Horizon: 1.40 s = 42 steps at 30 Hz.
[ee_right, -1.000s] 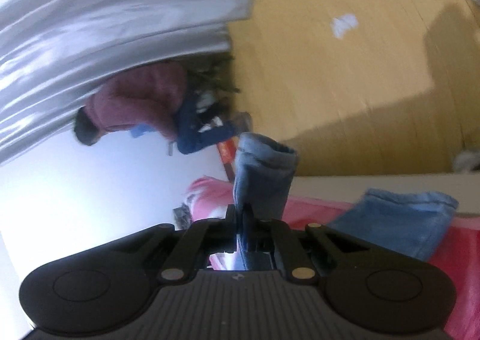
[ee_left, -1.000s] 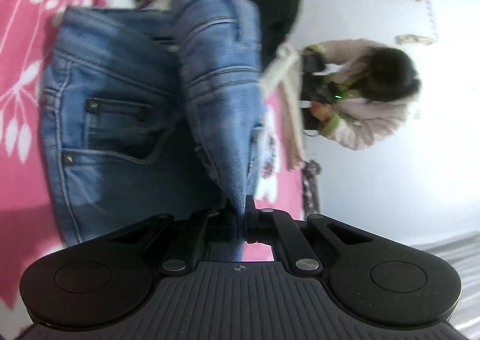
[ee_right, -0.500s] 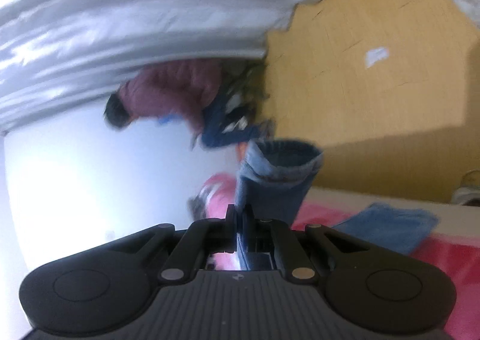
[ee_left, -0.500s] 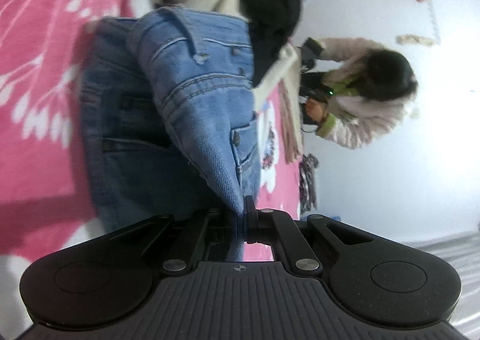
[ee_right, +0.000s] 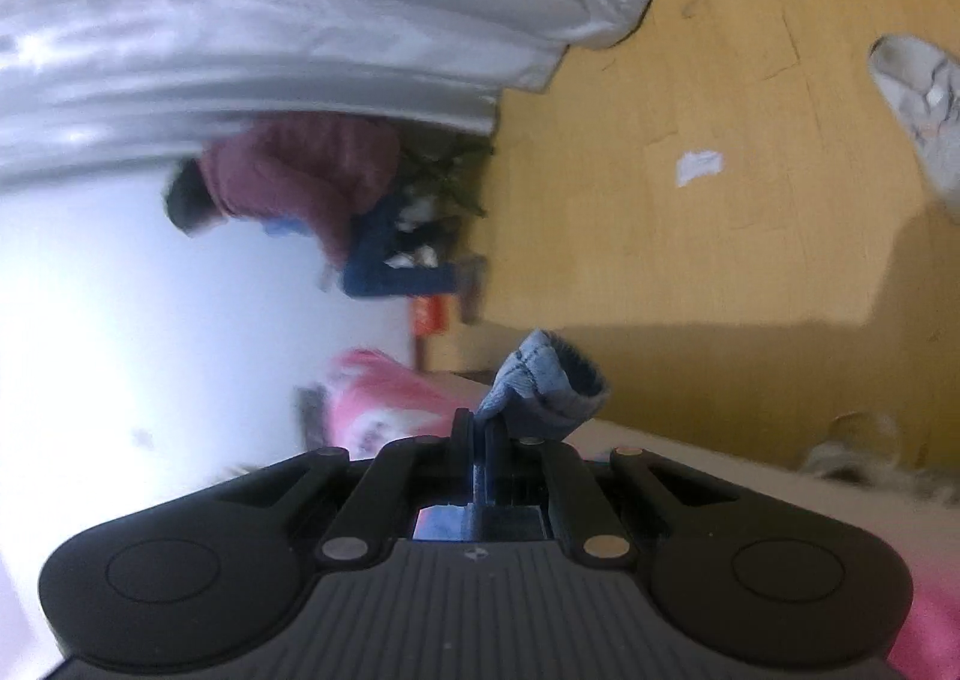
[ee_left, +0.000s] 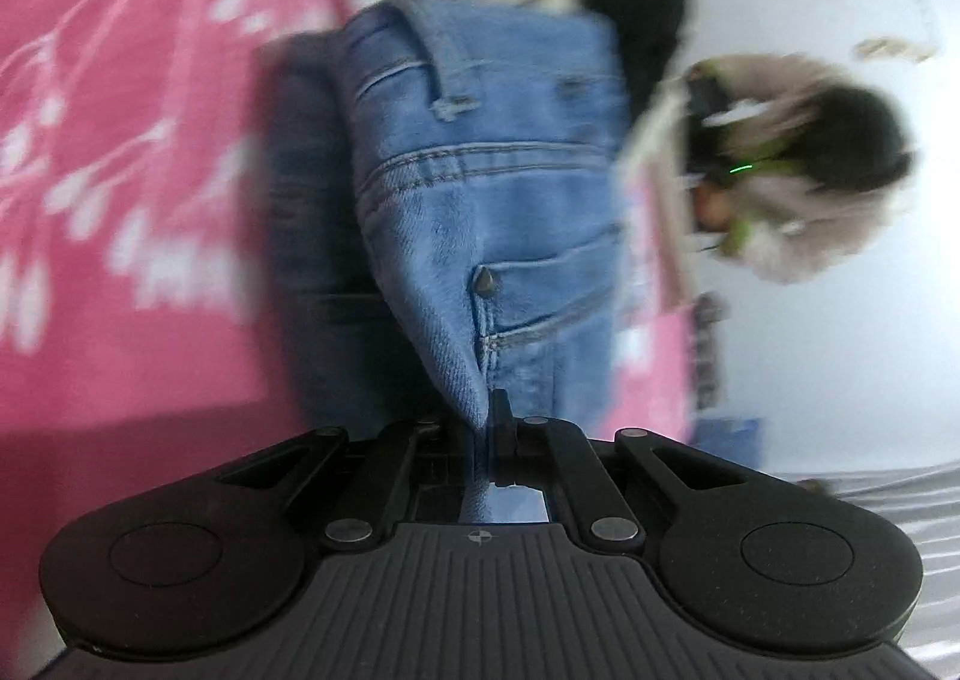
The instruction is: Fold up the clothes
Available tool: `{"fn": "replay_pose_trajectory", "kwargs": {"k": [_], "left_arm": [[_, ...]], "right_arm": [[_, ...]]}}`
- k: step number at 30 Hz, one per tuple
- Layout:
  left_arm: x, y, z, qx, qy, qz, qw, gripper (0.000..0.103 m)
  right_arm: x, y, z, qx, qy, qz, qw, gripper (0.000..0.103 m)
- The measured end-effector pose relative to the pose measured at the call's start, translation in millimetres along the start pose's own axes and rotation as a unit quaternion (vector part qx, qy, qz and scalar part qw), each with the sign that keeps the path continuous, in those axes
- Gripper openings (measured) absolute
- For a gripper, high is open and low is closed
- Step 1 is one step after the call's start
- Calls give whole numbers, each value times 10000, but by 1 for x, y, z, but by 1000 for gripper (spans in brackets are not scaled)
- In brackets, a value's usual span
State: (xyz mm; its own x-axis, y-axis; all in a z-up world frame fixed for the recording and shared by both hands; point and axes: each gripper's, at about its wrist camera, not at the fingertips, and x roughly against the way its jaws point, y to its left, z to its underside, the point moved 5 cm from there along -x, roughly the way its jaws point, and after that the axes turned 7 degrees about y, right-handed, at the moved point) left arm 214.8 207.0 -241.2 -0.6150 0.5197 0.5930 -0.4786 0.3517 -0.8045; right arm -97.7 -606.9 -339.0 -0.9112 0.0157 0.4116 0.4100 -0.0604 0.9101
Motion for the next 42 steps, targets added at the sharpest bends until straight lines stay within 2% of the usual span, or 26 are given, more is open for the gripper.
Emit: {"fn": "replay_pose_trajectory", "kwargs": {"k": [1,4,6,8,10,13,15,17,18,21,24,25,26,28,29,31,33,34,36,37,39,41,42], "left_arm": [[-2,10,-1,111,19,-129,9999,3],[-4,27,-4,528,28,71,9986,8],[-4,24,-6,558,19,59,9984,9],[-1,19,-8,463,-10,-106,9989,9],[3,15,-9,460,-49,-208,9987,10],[11,14,-9,496,-165,-354,9980,12],[16,12,-8,538,-250,-469,9971,14],[25,12,-6,491,-375,-650,9960,16],[30,10,-4,471,-428,-692,9956,16],[43,10,2,530,-556,-705,9945,16],[56,10,7,534,-647,-812,9932,16],[59,10,9,543,-672,-856,9926,16],[61,12,12,580,-677,-891,9920,16],[58,8,13,686,-671,-908,9912,16],[58,7,16,683,-670,-858,9917,16],[56,3,23,617,-589,-780,9933,16],[54,-1,27,545,-481,-723,9947,16],[53,-3,29,512,-424,-702,9953,17],[53,-6,33,503,-351,-641,9961,17],[53,-7,34,514,-325,-604,9963,16],[56,-8,36,516,-293,-502,9970,17],[60,-8,36,495,-316,-513,9970,17],[62,-8,36,482,-341,-550,9967,17]], "right_arm": [[-4,-7,1,9,49,101,9999,5],[-12,-24,4,-46,184,264,9995,9],[-17,-34,5,-34,290,379,9989,15],[-22,-44,4,53,465,481,9977,15],[-26,-58,4,-81,542,796,9953,38],[-32,-89,-1,-458,701,1595,9836,37],[-26,-101,-3,-831,638,1585,9818,37],[-13,-96,-5,-777,394,1387,9865,37],[-10,-89,-6,-598,354,1337,9886,37],[-8,-48,-3,504,398,1377,9884,37],[-12,4,8,1397,467,943,9846,38],[-16,19,12,1657,481,897,9809,38],[-23,30,16,1918,483,1071,9744,38],[-48,33,29,2239,780,1740,9558,38],[-62,26,37,2219,1021,1994,9490,38],[-83,-2,48,1757,1593,2204,9461,35],[-91,-20,41,1247,2048,2349,9420,35],[-96,-25,38,1352,2209,2631,9293,35],[-106,-32,35,1966,2447,3383,8871,36],[-104,-33,31,2047,2418,3554,8794,36],[-90,-31,18,1822,2109,3551,8923,35],[-69,-13,9,1890,1646,3488,9031,35],[-61,3,9,2134,1471,3475,9011,36]]}}
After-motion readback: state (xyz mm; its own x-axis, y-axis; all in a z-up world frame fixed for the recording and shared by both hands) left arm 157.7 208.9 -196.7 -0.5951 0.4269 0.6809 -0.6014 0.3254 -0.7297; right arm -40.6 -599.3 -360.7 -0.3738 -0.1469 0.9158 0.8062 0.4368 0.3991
